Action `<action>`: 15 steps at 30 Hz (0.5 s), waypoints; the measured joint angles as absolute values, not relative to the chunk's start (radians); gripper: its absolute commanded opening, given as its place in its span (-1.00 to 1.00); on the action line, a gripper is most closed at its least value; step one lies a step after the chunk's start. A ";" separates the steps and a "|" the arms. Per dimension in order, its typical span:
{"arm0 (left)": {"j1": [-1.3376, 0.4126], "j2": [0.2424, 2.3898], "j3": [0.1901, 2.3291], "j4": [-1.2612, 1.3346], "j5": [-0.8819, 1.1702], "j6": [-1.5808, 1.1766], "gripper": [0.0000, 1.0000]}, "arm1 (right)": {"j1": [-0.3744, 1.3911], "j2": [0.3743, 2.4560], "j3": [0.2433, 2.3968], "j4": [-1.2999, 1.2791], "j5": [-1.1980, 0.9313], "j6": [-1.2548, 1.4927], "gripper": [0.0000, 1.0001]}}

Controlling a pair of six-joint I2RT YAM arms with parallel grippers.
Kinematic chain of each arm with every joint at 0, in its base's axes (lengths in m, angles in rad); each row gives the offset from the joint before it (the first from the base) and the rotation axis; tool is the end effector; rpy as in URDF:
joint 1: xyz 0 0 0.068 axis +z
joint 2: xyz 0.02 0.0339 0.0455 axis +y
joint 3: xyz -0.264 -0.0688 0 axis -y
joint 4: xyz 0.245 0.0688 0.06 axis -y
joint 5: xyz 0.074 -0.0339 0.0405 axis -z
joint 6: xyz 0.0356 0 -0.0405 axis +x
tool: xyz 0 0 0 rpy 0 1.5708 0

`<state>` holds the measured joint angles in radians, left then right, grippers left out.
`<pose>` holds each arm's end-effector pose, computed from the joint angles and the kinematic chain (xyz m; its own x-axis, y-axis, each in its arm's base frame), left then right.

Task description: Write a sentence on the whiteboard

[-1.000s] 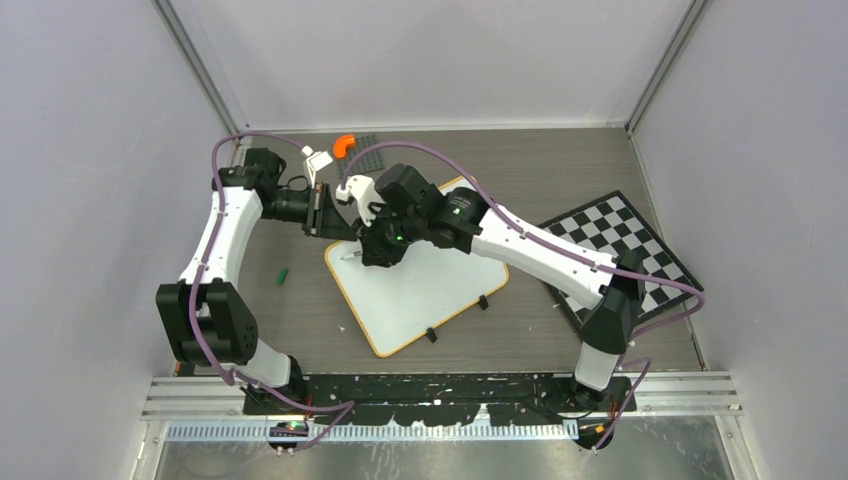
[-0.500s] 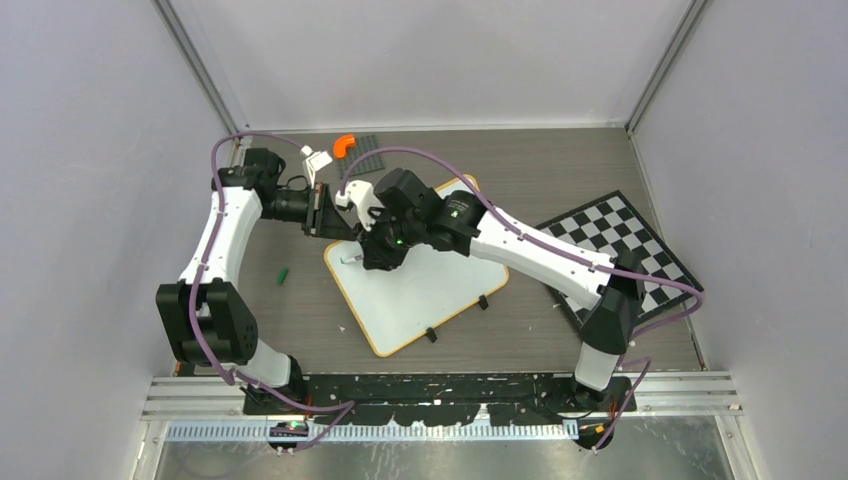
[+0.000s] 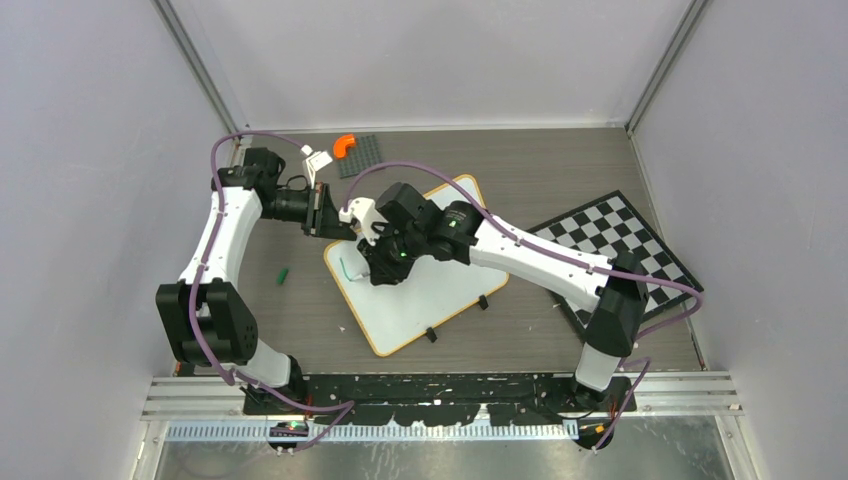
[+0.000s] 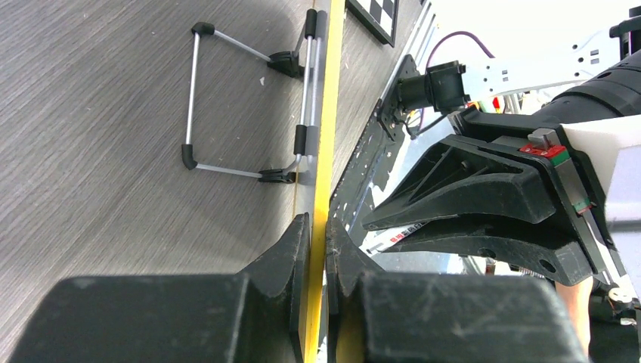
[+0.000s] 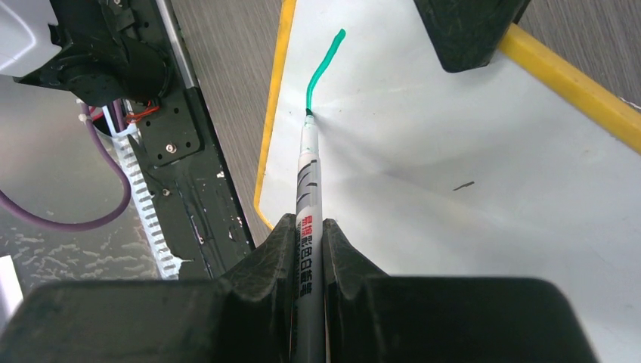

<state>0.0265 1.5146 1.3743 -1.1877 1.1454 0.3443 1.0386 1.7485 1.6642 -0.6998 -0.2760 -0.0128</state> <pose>0.2782 -0.0251 0.3161 -0.8432 0.1170 -0.5247 0.5233 0.4025 -0.7511 0.1908 0.3431 0.3361 -0.3464 -0.6126 -0.7104 -0.9315 0.3141 0.1834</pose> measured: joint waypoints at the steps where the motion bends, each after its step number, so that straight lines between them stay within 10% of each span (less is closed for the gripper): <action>1: 0.027 1.515 1.374 -1.188 1.145 0.344 -1.00 | 1.039 1.747 1.662 -0.700 -0.276 -0.012 -1.00; 15: 0.027 1.515 1.374 -1.189 1.152 0.344 -1.00 | 1.032 1.745 1.765 -0.719 -0.300 -0.014 -0.99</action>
